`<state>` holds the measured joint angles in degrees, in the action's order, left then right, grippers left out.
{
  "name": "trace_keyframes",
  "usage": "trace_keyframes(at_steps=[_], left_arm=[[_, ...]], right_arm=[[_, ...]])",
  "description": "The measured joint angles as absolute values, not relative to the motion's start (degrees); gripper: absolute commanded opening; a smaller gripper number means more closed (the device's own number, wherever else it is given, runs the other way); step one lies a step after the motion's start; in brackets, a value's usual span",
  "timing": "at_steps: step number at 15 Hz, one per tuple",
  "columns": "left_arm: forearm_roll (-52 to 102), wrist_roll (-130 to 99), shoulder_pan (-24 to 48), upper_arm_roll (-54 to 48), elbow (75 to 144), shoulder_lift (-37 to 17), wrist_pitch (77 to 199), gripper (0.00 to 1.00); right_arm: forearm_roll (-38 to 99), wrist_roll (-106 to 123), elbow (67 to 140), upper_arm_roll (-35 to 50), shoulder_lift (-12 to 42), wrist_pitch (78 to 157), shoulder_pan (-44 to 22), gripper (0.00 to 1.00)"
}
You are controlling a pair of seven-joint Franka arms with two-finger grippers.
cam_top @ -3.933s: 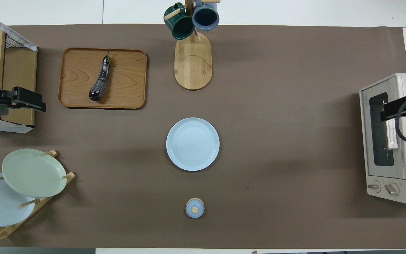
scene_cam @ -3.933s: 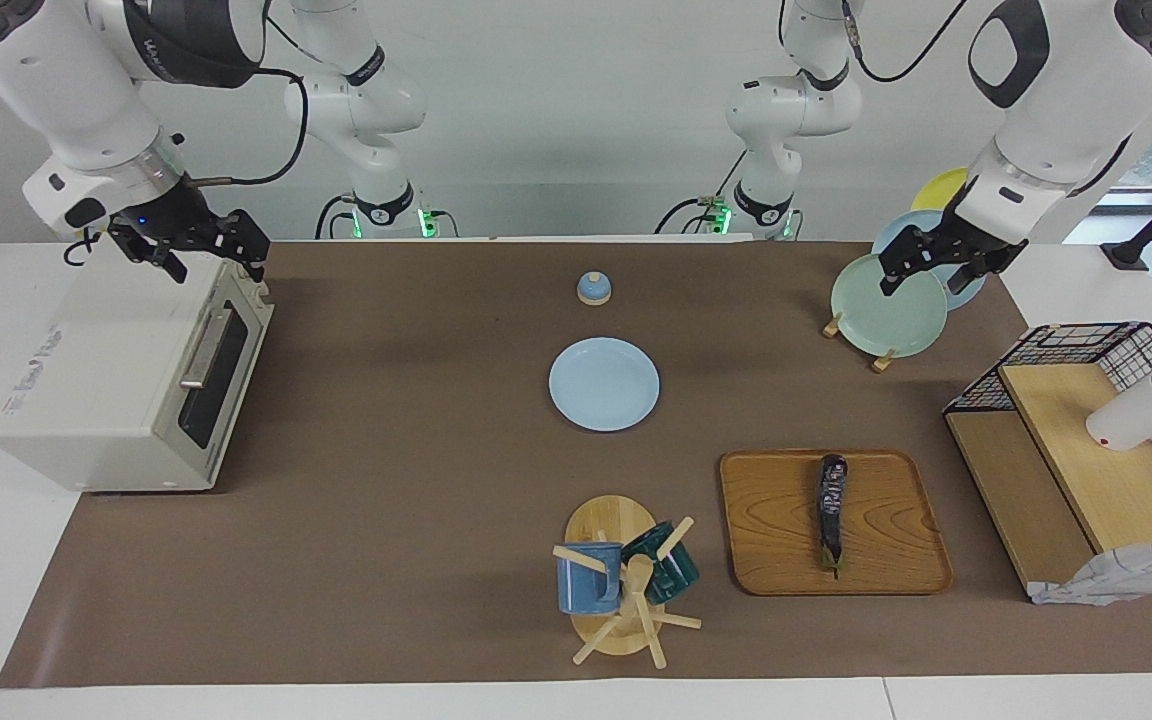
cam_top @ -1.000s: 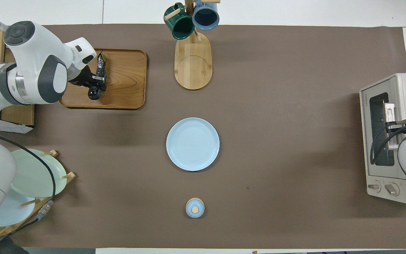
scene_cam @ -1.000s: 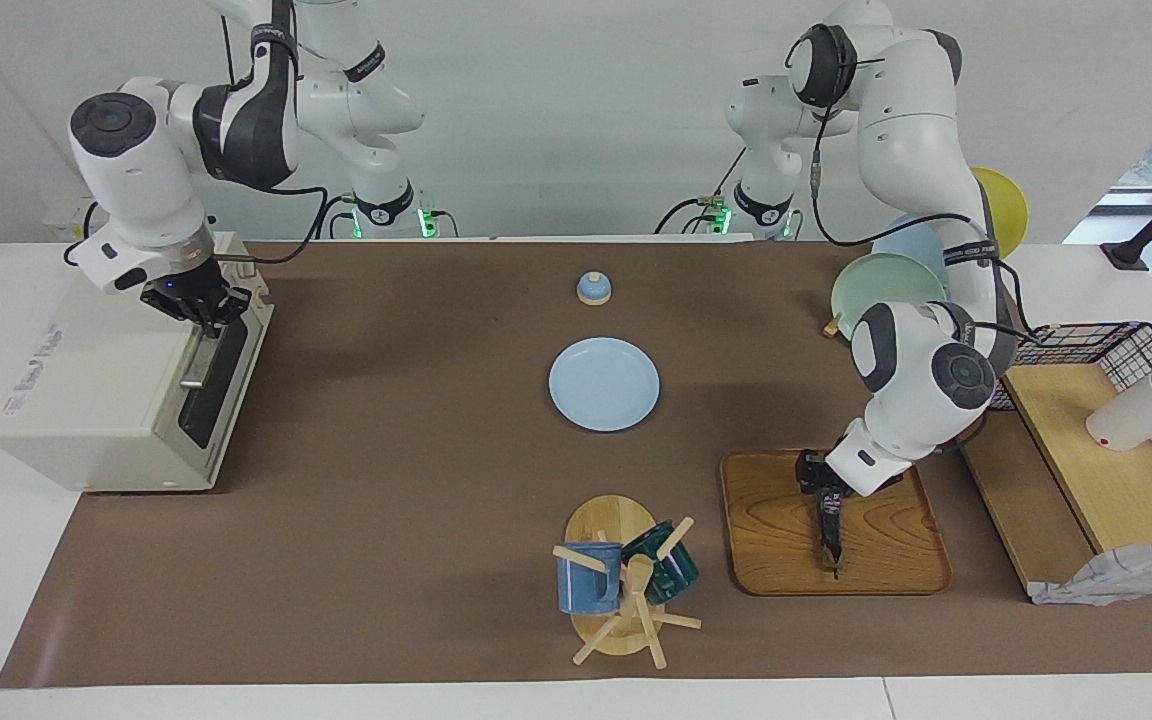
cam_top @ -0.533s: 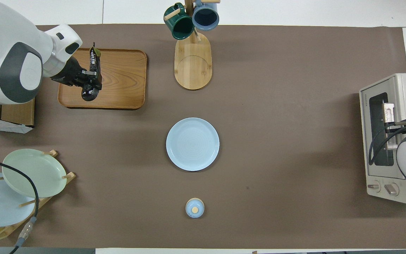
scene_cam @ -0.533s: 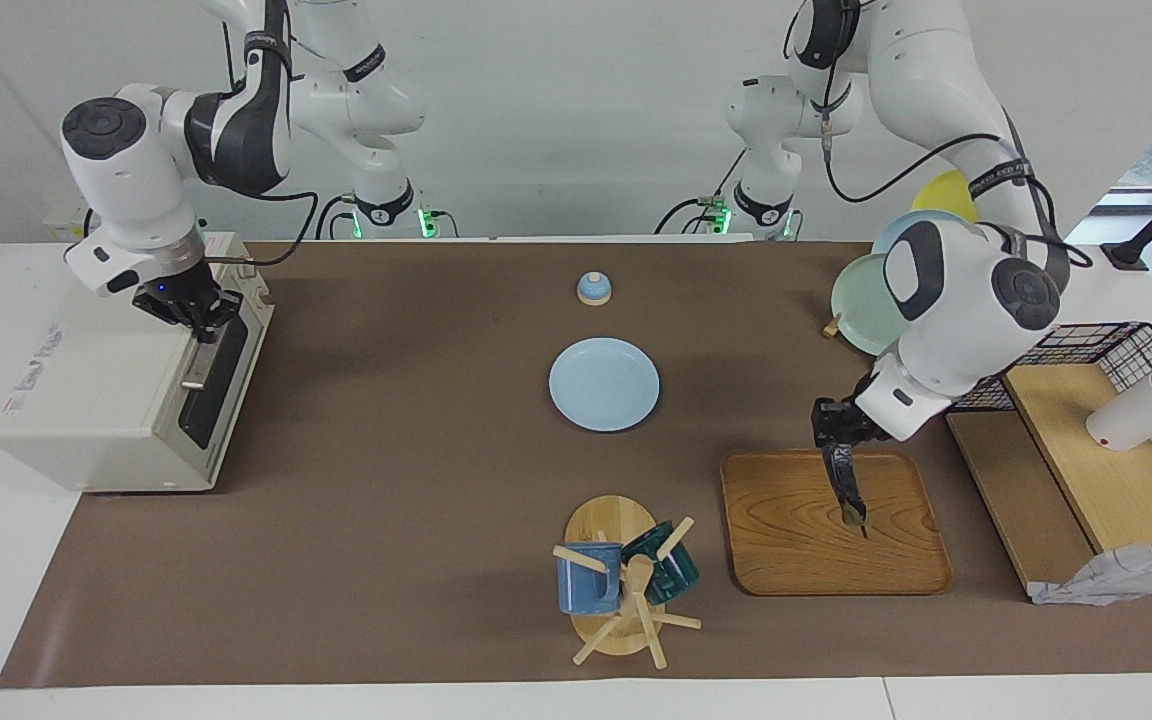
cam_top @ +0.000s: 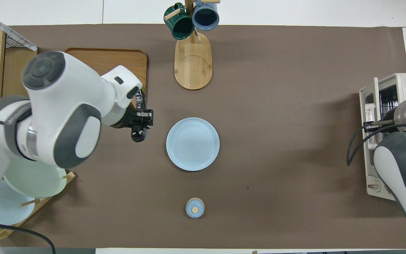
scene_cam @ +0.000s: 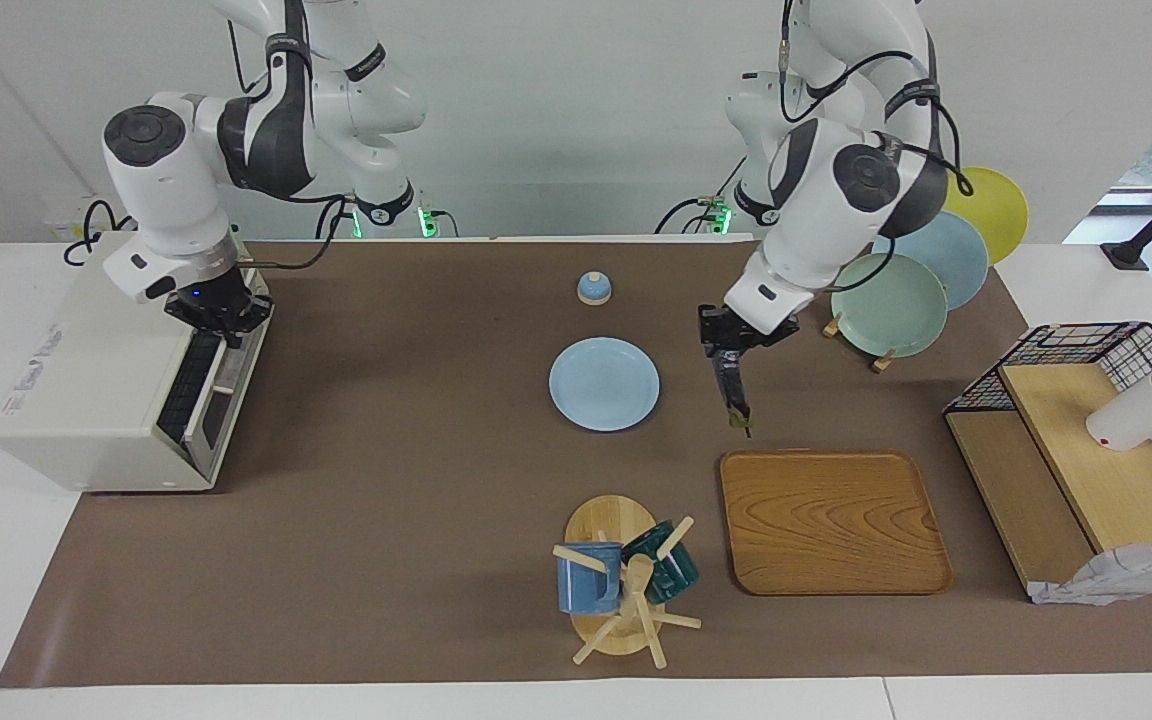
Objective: Put eggplant into oven
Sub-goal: 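Lower the eggplant onto the plate while the right gripper opens the oven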
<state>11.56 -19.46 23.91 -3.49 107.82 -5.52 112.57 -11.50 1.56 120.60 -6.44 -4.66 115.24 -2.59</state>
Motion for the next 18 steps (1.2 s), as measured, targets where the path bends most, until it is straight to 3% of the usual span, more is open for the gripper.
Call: trace_keyframes(at_steps=[5,10,13,14,15,18], left_arm=[[11.6,-28.1,35.2,-3.5,118.1,-5.0,128.2,0.0],[11.6,-31.0,38.9,-3.4,119.7,-11.8,137.5,0.0],[11.6,-31.0,38.9,-3.2,119.7,-13.0,138.0,0.0],[11.6,-31.0,38.9,-3.1,119.6,-12.9,138.0,0.72],[11.6,-30.8,38.9,-3.1,119.6,-12.9,138.0,1.0],[11.6,-29.7,38.9,-2.9,119.5,-12.7,137.6,1.0]], right_arm=[[-7.4,-1.4,121.4,-6.3,-0.5,120.8,-5.7,0.0],[-5.5,-2.6,123.4,-6.1,2.4,126.7,-6.9,0.0],[-5.5,-5.4,124.8,-6.2,3.0,129.8,-7.9,0.0],[-5.5,-6.7,125.1,-6.2,3.2,130.4,-8.5,0.0],[-5.5,-7.8,125.3,-6.2,3.6,130.9,-9.0,0.0],[-4.1,-9.3,125.5,-6.2,5.3,132.3,-10.1,0.0]])
